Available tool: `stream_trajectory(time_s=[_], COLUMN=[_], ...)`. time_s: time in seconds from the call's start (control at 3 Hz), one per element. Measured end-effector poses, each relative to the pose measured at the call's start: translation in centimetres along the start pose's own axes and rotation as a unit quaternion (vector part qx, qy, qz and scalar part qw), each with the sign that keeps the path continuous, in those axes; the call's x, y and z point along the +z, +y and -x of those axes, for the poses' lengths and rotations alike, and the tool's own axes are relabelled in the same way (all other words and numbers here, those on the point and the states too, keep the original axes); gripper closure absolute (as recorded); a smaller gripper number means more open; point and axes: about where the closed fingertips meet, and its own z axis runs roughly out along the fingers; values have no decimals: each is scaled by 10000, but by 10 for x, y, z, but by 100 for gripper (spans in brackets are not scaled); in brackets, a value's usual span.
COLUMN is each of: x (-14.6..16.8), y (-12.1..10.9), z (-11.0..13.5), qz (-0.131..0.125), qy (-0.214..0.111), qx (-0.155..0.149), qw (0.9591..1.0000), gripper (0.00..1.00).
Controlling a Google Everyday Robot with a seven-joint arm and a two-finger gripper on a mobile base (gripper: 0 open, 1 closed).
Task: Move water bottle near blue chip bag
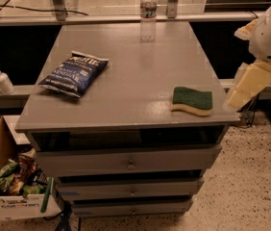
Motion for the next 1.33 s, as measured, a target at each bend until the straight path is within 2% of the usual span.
stream_trajectory(time_s=[0.33, 0.67, 1.0, 1.33], x=[34, 75, 113, 142], y=[-34, -71, -102, -128], z=[-1, 3, 17, 38], qz=[-119, -118, -26, 102], qy=[-150, -266, -513, -1046], qx=[321, 653, 941, 1266], qw=[9993, 9974, 9942, 9864], gripper=[0, 0, 0, 0])
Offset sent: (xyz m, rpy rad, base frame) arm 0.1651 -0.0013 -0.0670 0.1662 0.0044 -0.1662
